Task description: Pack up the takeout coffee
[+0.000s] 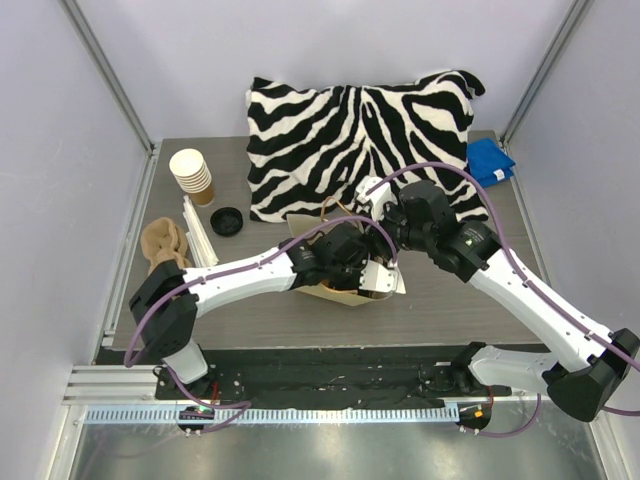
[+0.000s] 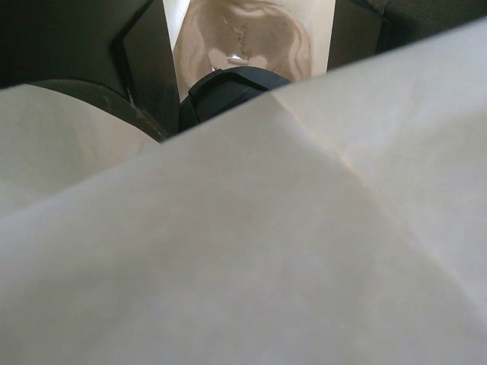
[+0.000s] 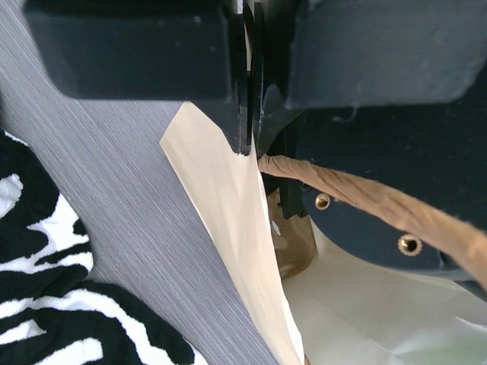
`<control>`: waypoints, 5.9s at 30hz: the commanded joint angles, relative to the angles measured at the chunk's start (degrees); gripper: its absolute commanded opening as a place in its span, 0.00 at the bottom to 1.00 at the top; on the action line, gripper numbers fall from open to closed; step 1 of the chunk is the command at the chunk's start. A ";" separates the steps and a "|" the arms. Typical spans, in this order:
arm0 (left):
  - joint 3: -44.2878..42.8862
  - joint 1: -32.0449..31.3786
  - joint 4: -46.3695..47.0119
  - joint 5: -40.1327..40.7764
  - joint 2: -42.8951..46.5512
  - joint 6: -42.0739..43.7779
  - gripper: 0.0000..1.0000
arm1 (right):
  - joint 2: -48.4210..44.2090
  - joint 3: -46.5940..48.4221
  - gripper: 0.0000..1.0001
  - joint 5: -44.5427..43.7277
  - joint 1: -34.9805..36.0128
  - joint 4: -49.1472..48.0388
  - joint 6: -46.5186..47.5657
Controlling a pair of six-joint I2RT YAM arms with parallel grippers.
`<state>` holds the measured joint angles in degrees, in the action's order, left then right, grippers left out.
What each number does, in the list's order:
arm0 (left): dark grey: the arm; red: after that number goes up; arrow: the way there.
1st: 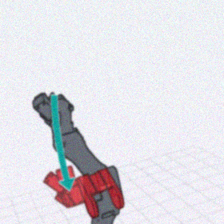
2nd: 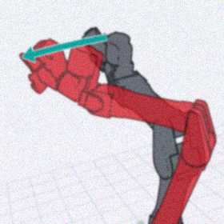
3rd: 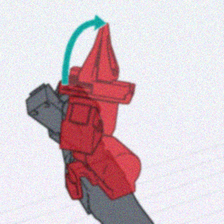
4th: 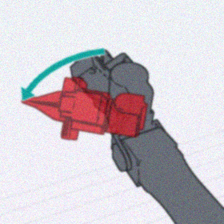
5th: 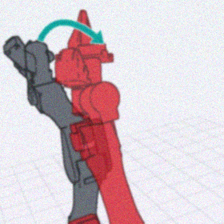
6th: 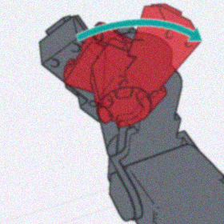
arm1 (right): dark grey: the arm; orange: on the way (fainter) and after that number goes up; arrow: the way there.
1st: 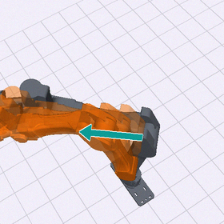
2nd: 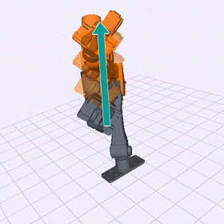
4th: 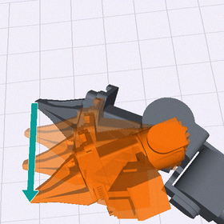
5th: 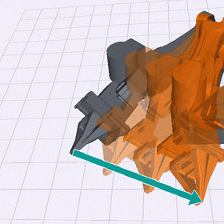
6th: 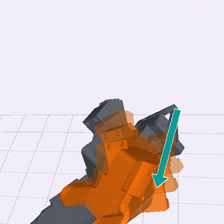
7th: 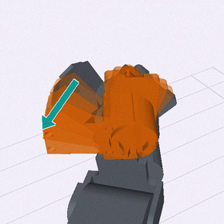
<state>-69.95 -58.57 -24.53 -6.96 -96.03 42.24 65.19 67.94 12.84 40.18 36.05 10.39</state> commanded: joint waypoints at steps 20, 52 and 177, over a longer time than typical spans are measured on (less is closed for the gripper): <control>-1.85 3.46 -7.90 -1.92 -2.24 -3.83 0.55 | 0.38 0.44 0.01 9.14 1.30 4.11 0.86; -0.18 0.12 -5.96 0.55 7.79 -4.88 0.89 | -1.20 -0.71 0.01 -5.45 1.30 -0.63 1.30; 18.97 54.96 -43.94 -10.98 21.15 76.50 0.64 | -3.93 -1.67 0.01 -11.35 0.51 6.75 4.81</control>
<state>-51.37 -3.64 -72.64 -18.02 -73.25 107.37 60.53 65.04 0.75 40.73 39.48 14.94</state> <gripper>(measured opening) 0.661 0.033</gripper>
